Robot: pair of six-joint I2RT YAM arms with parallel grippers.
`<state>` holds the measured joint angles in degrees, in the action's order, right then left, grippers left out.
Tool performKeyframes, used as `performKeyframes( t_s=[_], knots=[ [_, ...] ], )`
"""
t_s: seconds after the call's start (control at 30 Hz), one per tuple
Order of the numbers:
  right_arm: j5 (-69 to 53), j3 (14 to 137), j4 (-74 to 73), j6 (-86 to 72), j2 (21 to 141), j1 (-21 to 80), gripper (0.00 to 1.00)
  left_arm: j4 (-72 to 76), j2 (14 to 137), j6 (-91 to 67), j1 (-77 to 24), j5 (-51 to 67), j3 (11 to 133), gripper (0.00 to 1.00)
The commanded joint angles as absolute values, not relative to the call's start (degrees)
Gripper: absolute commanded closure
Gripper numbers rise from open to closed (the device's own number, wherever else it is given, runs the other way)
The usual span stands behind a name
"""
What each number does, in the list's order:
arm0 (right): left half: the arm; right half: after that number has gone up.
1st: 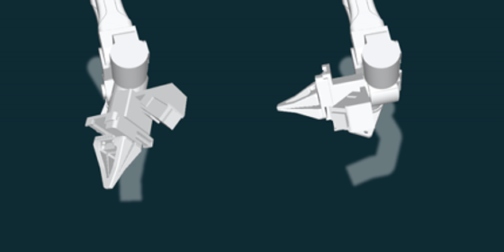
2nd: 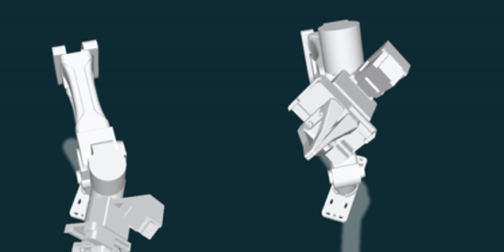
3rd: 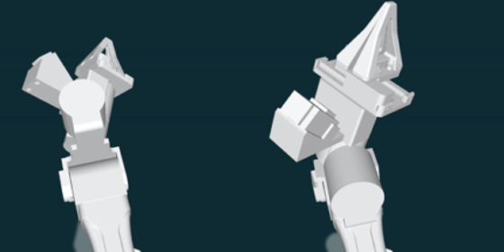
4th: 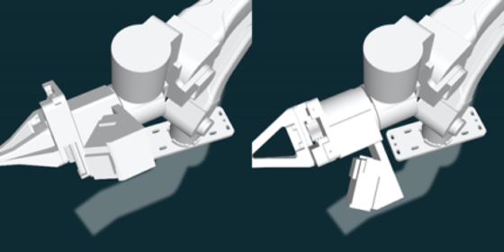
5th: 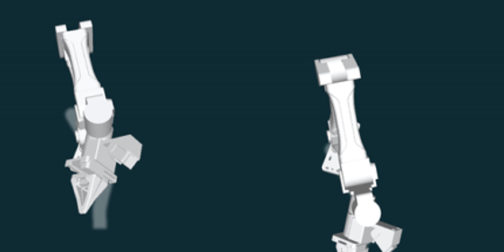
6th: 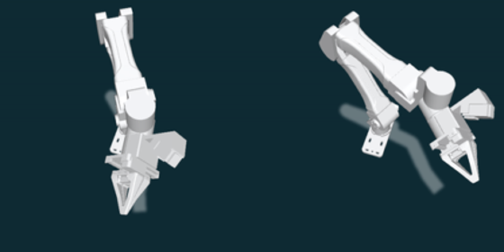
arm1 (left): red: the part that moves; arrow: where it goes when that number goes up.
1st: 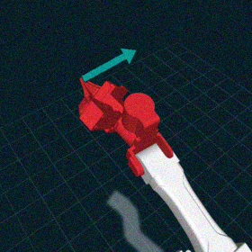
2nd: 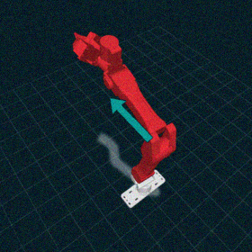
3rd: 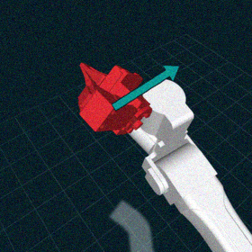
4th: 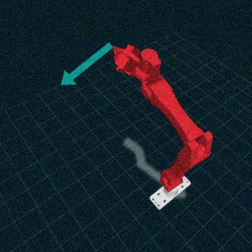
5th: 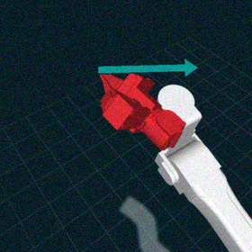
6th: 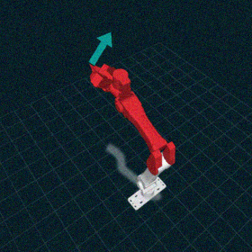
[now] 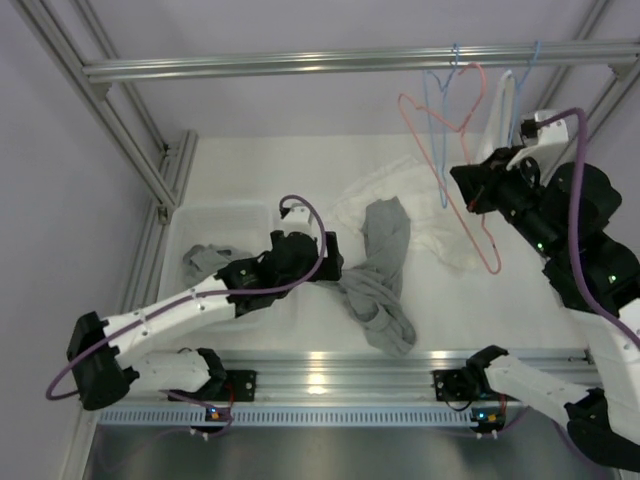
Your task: Remove the tank top from the hanger
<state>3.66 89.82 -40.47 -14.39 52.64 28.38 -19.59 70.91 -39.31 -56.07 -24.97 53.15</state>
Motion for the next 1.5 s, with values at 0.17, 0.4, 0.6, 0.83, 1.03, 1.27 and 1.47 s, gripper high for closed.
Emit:
performKeyframes(
  t_s=[0.17, 0.4, 0.6, 0.83, 1.03, 1.27, 1.47],
  knots=[
    [10.8, 94.8, -36.4, -13.2, 62.5, 29.1, 1.00, -31.4, 58.5, -36.8, -56.5, -26.5, 58.5, 0.01],
    [15.0, 101.7, -32.3, -13.2, 72.4, 29.2, 1.00, -33.7, 53.9, -35.9, -56.4, -25.1, 57.7, 0.01],
    [20.0, 105.1, -30.1, -14.9, 79.1, 29.2, 1.00, -34.6, 51.7, -35.6, -56.5, -25.8, 56.2, 0.01],
    [21.0, 108.5, -28.4, -15.8, 87.5, 29.3, 1.00, -34.9, 51.2, -35.2, -56.4, -26.1, 55.7, 0.01],
    [22.5, 102.9, -26.6, -17.6, 85.9, 30.5, 1.00, -35.0, 50.5, -35.6, -56.5, -25.7, 54.8, 0.01],
    [23.6, 90.5, -22.6, -19.3, 79.3, 31.4, 1.00, -35.2, 50.4, -35.2, -56.5, -25.4, 55.8, 0.01],
    [18.8, 86.4, -21.6, -20.2, 73.5, 31.6, 0.44, -33.8, 57.3, -35.8, -56.9, -20.0, 57.3, 0.01]
  ],
)
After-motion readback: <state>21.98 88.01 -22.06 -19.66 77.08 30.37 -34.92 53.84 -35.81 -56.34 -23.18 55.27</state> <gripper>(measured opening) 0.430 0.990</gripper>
